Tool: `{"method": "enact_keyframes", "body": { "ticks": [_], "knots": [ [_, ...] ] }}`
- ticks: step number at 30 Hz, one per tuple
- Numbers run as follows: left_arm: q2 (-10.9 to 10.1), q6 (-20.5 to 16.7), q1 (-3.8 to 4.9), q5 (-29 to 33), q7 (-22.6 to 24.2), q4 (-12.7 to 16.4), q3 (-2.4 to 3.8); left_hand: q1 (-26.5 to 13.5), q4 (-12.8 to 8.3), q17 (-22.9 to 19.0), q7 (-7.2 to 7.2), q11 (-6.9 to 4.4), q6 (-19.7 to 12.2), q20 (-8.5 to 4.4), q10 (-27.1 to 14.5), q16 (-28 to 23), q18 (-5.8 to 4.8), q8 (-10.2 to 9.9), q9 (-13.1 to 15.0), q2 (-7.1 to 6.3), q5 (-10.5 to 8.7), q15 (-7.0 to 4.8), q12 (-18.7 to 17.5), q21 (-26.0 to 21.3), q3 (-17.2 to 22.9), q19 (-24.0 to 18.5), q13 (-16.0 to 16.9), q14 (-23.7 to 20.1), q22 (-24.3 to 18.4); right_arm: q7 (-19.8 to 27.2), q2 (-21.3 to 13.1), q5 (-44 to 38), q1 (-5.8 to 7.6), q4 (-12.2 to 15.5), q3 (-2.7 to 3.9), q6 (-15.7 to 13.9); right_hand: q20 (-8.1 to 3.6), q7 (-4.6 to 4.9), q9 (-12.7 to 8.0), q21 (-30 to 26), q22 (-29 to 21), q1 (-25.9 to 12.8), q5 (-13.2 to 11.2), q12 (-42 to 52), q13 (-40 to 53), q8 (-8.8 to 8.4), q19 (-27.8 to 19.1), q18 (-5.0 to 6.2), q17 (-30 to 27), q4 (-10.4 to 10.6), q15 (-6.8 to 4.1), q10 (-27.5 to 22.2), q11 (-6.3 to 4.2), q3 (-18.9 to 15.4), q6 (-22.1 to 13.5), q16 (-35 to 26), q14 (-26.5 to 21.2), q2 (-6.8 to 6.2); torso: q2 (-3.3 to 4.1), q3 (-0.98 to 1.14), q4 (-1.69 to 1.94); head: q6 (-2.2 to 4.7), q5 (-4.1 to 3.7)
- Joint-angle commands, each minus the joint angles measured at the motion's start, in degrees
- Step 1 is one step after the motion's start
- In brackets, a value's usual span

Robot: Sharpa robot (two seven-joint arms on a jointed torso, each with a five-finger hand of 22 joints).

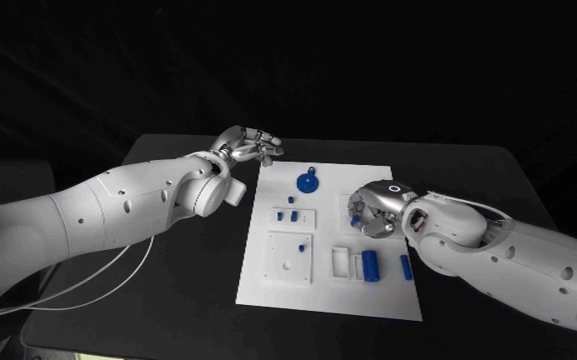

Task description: Assemble the parts on the task board

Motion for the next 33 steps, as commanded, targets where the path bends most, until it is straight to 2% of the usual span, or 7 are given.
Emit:
{"method": "enact_keyframes", "body": {
  "ticks": [1, 12, 19, 25, 26, 31, 33],
  "knots": [
    [0.1, 0.6, 0.06, 0.3, 0.5, 0.1, 0.05, -0.2, 0.2, 0.1, 0.29, -0.02, 0.0, -0.21, -0.4, -0.3, 0.49, 0.3, -0.1, 0.44, -0.37, 0.20, 0.1, -0.3, -0.1, -0.2, 0.0, 0.4, 0.1, -0.9, 0.2, -1.7, -0.12, -0.1, -0.04, -0.5, 0.07, -0.08, 0.1, 0.3, 1.1, -0.1, -0.3, 0.3, 0.1, 0.27, 0.5, 7.12, -0.1, 0.0, -0.52, 1.1, 0.54, 0.3, 0.4, 0.2, 0.0, 0.50, -0.02, 0.01, 0.01, -0.08, -0.01],
    [0.1, 0.5, 0.06, 0.3, 0.5, 0.1, 0.05, -0.1, 0.2, 0.1, 0.28, -0.02, 0.0, -0.22, -0.4, -0.3, 0.50, 0.3, -0.1, 0.46, -0.37, 0.20, 0.1, -0.3, -0.1, -0.2, 0.0, 0.4, 0.1, -3.6, 0.8, -4.0, -0.26, -0.3, -0.26, -2.1, -0.15, -0.82, 0.3, 0.4, 1.0, -0.3, -0.3, 1.0, 0.9, 1.04, 0.7, 7.12, -0.2, 0.3, -1.17, 2.6, -0.12, 1.8, 2.1, 0.2, 0.3, 0.47, 0.00, 0.00, 0.03, -0.19, -0.14],
    [0.1, 0.4, 0.06, 0.3, 0.6, 0.1, 0.05, 0.0, 0.2, 0.2, 0.26, -0.02, 0.0, -0.22, -0.4, -0.4, 0.51, 0.3, -0.1, 0.47, -0.36, 0.20, 0.1, -0.3, -0.1, -0.2, 0.0, 0.4, 0.1, -3.8, 0.6, -4.3, -0.33, 0.5, -0.28, -5.5, -0.41, -1.51, 0.6, 0.7, 1.0, 0.9, -0.3, 1.7, 1.6, 1.81, 1.0, 7.12, -0.2, -0.9, -1.85, 4.3, -0.83, 4.2, 3.8, 0.3, 0.7, 1.31, -0.03, -0.01, 0.01, -0.11, -0.16],
    [0.1, 0.3, 0.06, 0.3, 0.6, -0.2, 0.05, 0.0, 0.1, 0.2, 0.25, -0.03, 0.1, -0.22, -0.4, -0.4, 0.51, 0.4, -0.1, 0.51, -0.34, 0.19, 0.1, -0.3, -0.1, -0.2, 0.0, 0.4, 0.2, -3.6, -0.6, -4.2, -0.33, 2.4, -0.23, -7.3, -0.53, -1.70, 0.6, 0.9, 1.0, 0.9, -0.3, 1.9, 1.9, 1.98, 1.3, 7.12, -0.3, -1.2, -2.06, 4.7, -1.04, 5.0, 4.4, 0.3, 1.0, 1.32, -0.05, 0.02, -0.02, -0.04, -0.02],
    [0.1, 0.3, 0.06, 0.3, 0.6, -0.2, 0.05, 0.0, 0.1, 0.2, 0.25, -0.03, 0.1, -0.22, -0.4, -0.4, 0.51, 0.4, -0.1, 0.52, -0.34, 0.19, 0.1, -0.3, -0.1, -0.2, 0.0, 0.4, 0.2, -3.5, -0.8, -4.1, -0.33, 2.7, -0.17, -7.6, -0.54, -1.72, 0.6, 0.9, 1.0, 0.9, -0.3, 1.9, 1.9, 1.99, 1.3, 7.12, -0.3, -1.3, -2.07, 4.8, -1.05, 5.0, 4.4, 0.3, 1.1, 1.32, -0.06, 0.01, -0.01, -0.04, 0.02],
    [0.1, 0.3, 0.06, 0.3, 0.7, -0.2, 0.05, 0.1, 0.1, 0.2, 0.24, -0.03, 0.1, -0.22, -0.4, -0.4, 0.51, 0.4, -0.1, 0.53, -0.33, 0.19, 0.1, -0.3, -0.1, -0.2, 0.0, 0.4, 0.2, -3.1, -2.0, -2.8, -0.32, 6.1, 1.48, -8.9, -0.59, -1.78, 0.6, 0.9, 1.0, 0.8, -0.3, 1.9, 2.0, 2.05, 1.5, 7.12, -0.3, -1.3, -2.14, 5.0, -1.12, 5.4, 4.6, 0.2, 1.2, 1.26, -0.05, 0.00, 0.00, -0.07, 0.18],
    [0.1, 0.3, 0.06, 0.3, 0.7, -0.2, 0.05, 0.1, 0.1, 0.3, 0.24, -0.03, 0.1, -0.22, -0.4, -0.4, 0.51, 0.4, -0.1, 0.54, -0.33, 0.19, 0.1, -0.4, -0.1, -0.2, 0.0, 0.4, 0.2, -2.5, -2.1, -2.0, -0.32, 7.3, 1.71, -9.6, -0.60, -1.80, 0.7, 0.9, 1.0, 0.7, -0.3, 1.9, 2.1, 2.06, 1.5, 7.12, -0.3, -1.3, -2.16, 5.0, -1.13, 5.4, 4.6, 0.2, 1.2, 1.24, -0.06, 0.01, -0.02, -0.10, 0.28]
  ]
}}
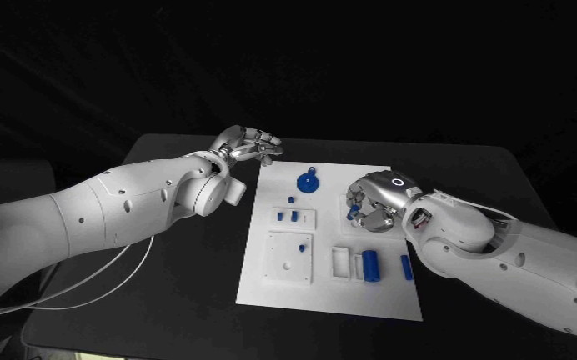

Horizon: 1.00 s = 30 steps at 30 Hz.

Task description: Assemble the parts on the task board

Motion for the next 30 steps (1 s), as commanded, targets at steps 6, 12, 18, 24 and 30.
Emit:
{"method": "enact_keyframes", "body": {
  "ticks": [6, 12, 18, 24, 30],
  "knots": [
    [0.1, 0.3, 0.06, 0.3, 0.7, 0.1, 0.05, 0.1, 0.1, 0.1, 0.34, 0.01, 0.2, -0.22, -0.5, -0.2, 0.97, 0.4, -0.1, 0.54, -0.32, -0.01, 0.1, -0.4, -0.1, -0.2, 0.0, 0.2, 0.1, 2.4, 1.6, 4.0, -0.06, 3.6, 0.08, -2.8, 0.05, -0.13, 0.1, 0.4, 1.0, 0.4, 0.0, 0.4, 0.2, 0.27, 0.4, 7.12, -0.1, 0.0, -0.38, 0.6, -0.12, 0.4, 0.6, 0.2, 0.1, 0.24, 0.03, 0.05, -0.08, -0.25, 0.75],
    [0.3, 0.4, 0.06, 0.4, 0.7, 0.0, 0.05, 0.1, 0.1, 0.1, 0.34, 0.01, 0.2, -0.21, -0.5, -0.3, 0.97, 0.4, -0.1, 0.55, -0.32, 0.00, 0.1, -0.4, -0.1, -0.2, 0.0, 0.2, 0.1, 3.2, 5.2, 4.4, -0.33, 4.5, -1.02, -2.5, 0.02, -0.11, 0.1, 0.4, 0.9, 0.4, 0.0, 0.3, 0.2, 0.22, 0.4, 7.12, -0.1, -0.1, -0.38, 0.5, -0.12, 0.6, 0.5, 0.1, 0.1, 0.35, -0.05, 0.02, -0.05, -0.43, 1.32],
    [0.6, 0.4, 0.06, 0.5, 0.7, -0.1, 0.05, 0.1, 0.2, 0.2, 0.34, 0.02, 0.2, -0.21, -0.5, -0.3, 0.97, 0.5, -0.1, 0.56, -0.32, 0.00, 0.1, -0.4, -0.1, -0.1, 0.0, 0.3, 0.1, 3.7, 8.7, 2.8, -0.57, 4.1, -4.38, -2.2, 0.01, -0.10, 0.1, 0.4, 0.9, 0.4, 0.0, 0.3, 0.2, 0.18, 0.4, 7.12, -0.2, -0.2, -0.36, 0.4, -0.10, 0.6, 0.5, 0.1, 0.1, 0.45, -0.02, -0.05, 0.09, -0.57, 1.38],
    [0.7, 0.4, 0.06, 0.5, 0.7, -0.1, 0.05, 0.1, 0.2, 0.2, 0.34, 0.02, 0.2, -0.21, -0.5, -0.3, 0.97, 0.5, -0.1, 0.56, -0.32, 0.00, 0.1, -0.4, -0.1, -0.1, 0.0, 0.3, 0.2, 3.7, 10.9, 0.9, -2.49, 2.8, -5.49, -2.3, -0.01, -0.10, 0.1, 0.4, 0.9, 0.4, 0.0, 0.2, 0.2, 0.17, 0.4, 7.12, -0.2, -0.2, -0.36, 0.4, -0.10, 0.6, 0.5, 0.0, 0.1, 0.50, 0.02, -0.14, 0.10, -0.66, 1.69],
    [0.9, 0.5, 0.06, 0.5, 0.7, -0.1, 0.05, 0.1, 0.2, 0.2, 0.34, 0.01, 0.2, -0.21, -0.5, -0.3, 0.97, 0.5, -0.1, 0.57, -0.32, 0.00, 0.2, -0.4, -0.1, -0.1, 0.0, 0.3, 0.2, 3.5, 12.8, -0.2, -3.95, 0.8, -6.30, -2.3, -0.03, -0.10, 0.1, 0.4, 0.9, 0.4, 0.0, 0.2, 0.3, 0.16, 0.4, 7.12, -0.2, -0.3, -0.36, 0.4, -0.10, 0.7, 0.5, 0.0, 0.1, 0.54, 0.07, -0.07, 0.16, -0.67, 1.66]
  ]
}}
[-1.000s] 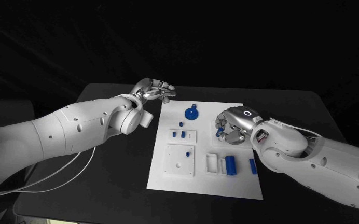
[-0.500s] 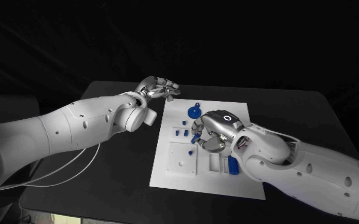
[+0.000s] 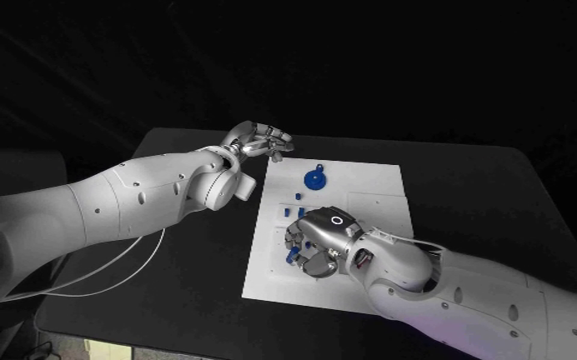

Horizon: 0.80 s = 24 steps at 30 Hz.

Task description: Assemble the parts on the task board

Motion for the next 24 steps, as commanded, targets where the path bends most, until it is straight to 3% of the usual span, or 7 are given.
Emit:
{"method": "enact_keyframes", "body": {
  "ticks": [1, 8, 15, 24],
  "knots": [
    [0.2, 0.5, 0.06, 0.4, 0.7, 0.1, 0.05, 0.1, 0.2, 0.1, 0.38, -0.13, 0.2, -0.22, -0.3, -0.3, 0.50, 0.3, -0.1, 0.58, -0.32, -0.08, 0.2, -0.2, -0.1, -0.1, 0.0, 0.3, 0.1, -0.1, 0.8, -2.8, -0.71, -0.9, -0.19, -0.2, -0.12, 0.08, 0.1, 0.2, 0.9, 0.2, 0.4, 0.0, 0.1, 0.23, 0.4, 7.12, -0.1, -0.1, -0.34, 0.2, 0.01, 0.4, 0.3, 0.0, 0.1, 0.40, 0.03, 0.03, 0.04, -0.04, 0.05],
    [0.3, 0.5, 0.06, 0.4, 0.6, 0.0, 0.05, 0.1, 0.2, 0.1, 0.39, -0.12, 0.2, -0.22, -0.3, -0.4, 0.50, 0.3, -0.1, 0.59, -0.32, -0.08, 0.2, -0.2, -0.1, -0.1, 0.0, 0.3, 0.1, -1.0, 1.7, -4.0, -1.52, -1.8, -0.25, -0.2, -0.15, 0.07, 0.1, 0.2, 0.9, 0.2, 0.4, 0.0, 0.1, 0.23, 0.4, 7.12, -0.1, -0.2, -0.34, 0.2, 0.01, 0.5, 0.3, 0.0, 0.1, 0.46, 0.01, 0.11, -0.05, -0.41, 0.52],
    [0.3, 0.6, 0.06, 0.4, 0.6, 0.0, 0.05, 0.1, 0.2, 0.1, 0.39, -0.12, 0.2, -0.21, -0.4, -0.4, 0.49, 0.3, -0.1, 0.60, -0.32, -0.07, 0.2, -0.2, -0.1, -0.1, 0.0, 0.4, 0.1, -1.9, 1.8, -5.7, -1.55, -2.4, -0.31, 0.1, -0.17, 0.07, 0.1, 0.3, 0.9, 0.2, 0.4, 0.0, 0.1, 0.23, 0.4, 7.12, -0.1, -0.3, -0.35, 0.2, 0.00, 0.5, 0.3, 0.0, 0.1, 0.47, 0.02, 0.12, -0.07, -0.64, 0.70],
    [0.3, 0.6, 0.06, 0.4, 0.6, -0.1, 0.05, 0.0, 0.2, 0.2, 0.40, -0.11, 0.2, -0.20, -0.4, -0.4, 0.49, 0.3, -0.1, 0.61, -0.33, -0.07, 0.2, -0.2, -0.1, -0.1, 0.0, 0.4, 0.1, -3.8, 1.7, -7.9, -1.57, -2.4, -0.31, -1.7, -0.24, 0.02, 0.1, 0.3, 1.0, 0.2, 0.4, 0.0, 0.2, 0.28, 0.5, 7.12, -0.1, -0.6, -0.39, 0.4, -0.04, 0.6, 0.5, 0.0, 0.3, 0.37, 0.00, 0.16, -0.13, -0.67, 0.78]
  ]
}}
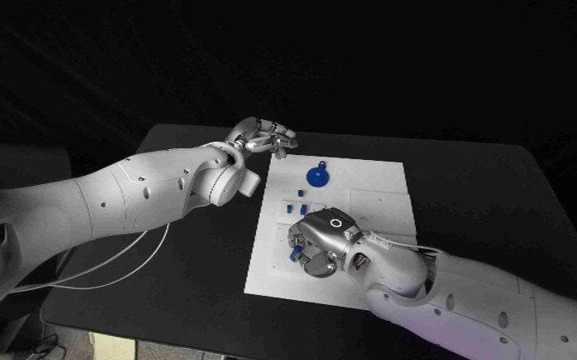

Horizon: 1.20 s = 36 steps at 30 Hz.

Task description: Assemble the parts on the task board

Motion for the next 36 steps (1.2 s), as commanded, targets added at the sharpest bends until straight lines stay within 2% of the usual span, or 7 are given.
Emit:
{"method": "enact_keyframes", "body": {
  "ticks": [1, 7, 12, 17, 22, 36],
  "knots": [
    [0.1, 0.6, 0.06, 0.3, 0.6, 0.0, 0.05, 0.0, 0.2, 0.1, 0.25, -0.09, 0.0, -0.29, -0.4, -0.2, 0.88, 0.3, -0.1, 0.62, -0.32, -0.07, 0.2, -0.2, -0.1, 0.0, 0.0, 0.4, 0.1, -1.4, -0.1, -2.6, -0.06, 0.2, -0.01, -0.8, -0.17, -0.02, 0.1, 0.4, 1.0, 0.2, 0.1, 0.2, 0.0, 0.24, 0.3, 7.11, -0.1, -0.2, -0.39, 0.6, -0.05, 0.4, 0.6, 0.0, 0.2, 0.27, -0.01, 0.03, 0.00, -0.02, 0.03],
    [0.1, 0.6, 0.06, 0.3, 0.6, 0.1, 0.05, 0.0, 0.2, 0.1, 0.25, -0.09, 0.0, -0.28, -0.4, -0.3, 0.88, 0.3, -0.1, 0.63, -0.32, -0.07, 0.2, -0.3, -0.2, 0.0, 0.0, 0.4, 0.1, -1.3, -0.3, -2.6, -0.06, 0.0, -0.01, 0.7, -0.19, -0.03, 0.1, 0.4, 1.0, 0.2, 0.1, 0.2, 0.0, 0.25, 0.3, 7.11, -0.1, -0.2, -0.40, 0.6, -0.06, 0.4, 0.6, 0.0, 0.3, 0.25, 0.01, -0.04, 0.00, -0.27, 0.14],
    [0.1, 0.6, 0.06, 0.3, 0.6, 0.1, 0.05, 0.0, 0.2, 0.2, 0.25, -0.09, 0.0, -0.28, -0.4, -0.3, 0.88, 0.3, -0.1, 0.63, -0.32, -0.07, 0.2, -0.3, -0.2, 0.0, 0.0, 0.4, 0.1, -0.1, -0.1, -2.1, -0.04, -0.5, -0.02, 3.4, -0.19, -0.03, 0.1, 0.4, 1.0, 0.1, 0.1, 0.2, 0.0, 0.24, 0.3, 7.11, -0.1, -0.3, -0.40, 0.6, -0.06, 0.5, 0.6, 0.0, 0.3, 0.25, -0.02, -0.07, 0.00, -0.28, 0.10],
    [0.1, 0.6, 0.06, 0.3, 0.6, 0.1, 0.05, 0.0, 0.2, 0.2, 0.26, -0.09, 0.0, -0.28, -0.4, -0.3, 0.88, 0.3, -0.1, 0.62, -0.32, -0.07, 0.2, -0.3, -0.2, 0.0, 0.0, 0.4, 0.1, 0.1, 0.3, -2.0, -0.04, -1.0, -0.21, 4.8, -0.19, -0.02, 0.1, 0.4, 1.0, 0.1, 0.1, 0.1, 0.0, 0.22, 0.3, 7.11, -0.1, -0.3, -0.39, 0.6, -0.04, 0.5, 0.6, 0.0, 0.3, 0.27, 0.00, -0.11, 0.14, -0.43, 0.14],
    [0.1, 0.6, 0.06, 0.3, 0.6, 0.1, 0.05, 0.0, 0.3, 0.2, 0.26, -0.08, 0.0, -0.28, -0.4, -0.3, 0.88, 0.4, -0.1, 0.62, -0.32, -0.07, 0.2, -0.3, -0.2, 0.0, 0.0, 0.4, 0.1, 0.2, 0.3, -2.0, -0.04, -1.0, -0.63, 4.9, -0.18, -0.01, 0.1, 0.4, 1.0, 0.0, 0.1, 0.1, 0.1, 0.19, 0.3, 7.11, -0.1, -0.3, -0.38, 0.6, -0.03, 0.5, 0.6, 0.0, 0.3, 0.31, -0.02, -0.04, 0.06, -0.52, 0.24],
    [0.0, 0.7, 0.06, 0.3, 0.5, 0.1, 0.05, 0.0, 0.3, 0.3, 0.26, -0.08, 0.0, -0.28, -0.5, -0.4, 0.88, 0.4, -0.2, 0.62, -0.33, -0.06, 0.2, -0.3, -0.2, 0.0, 0.0, 0.4, 0.2, -0.1, -0.1, -2.4, -0.04, -0.6, -0.69, 4.4, -0.19, -0.03, 0.1, 0.4, 1.0, 0.0, 0.1, 0.1, 0.1, 0.20, 0.3, 7.11, -0.1, -0.4, -0.39, 0.6, -0.05, 0.5, 0.6, -0.1, 0.3, 0.38, -0.02, 0.01, 0.00, -0.77, 0.35]
  ]
}}
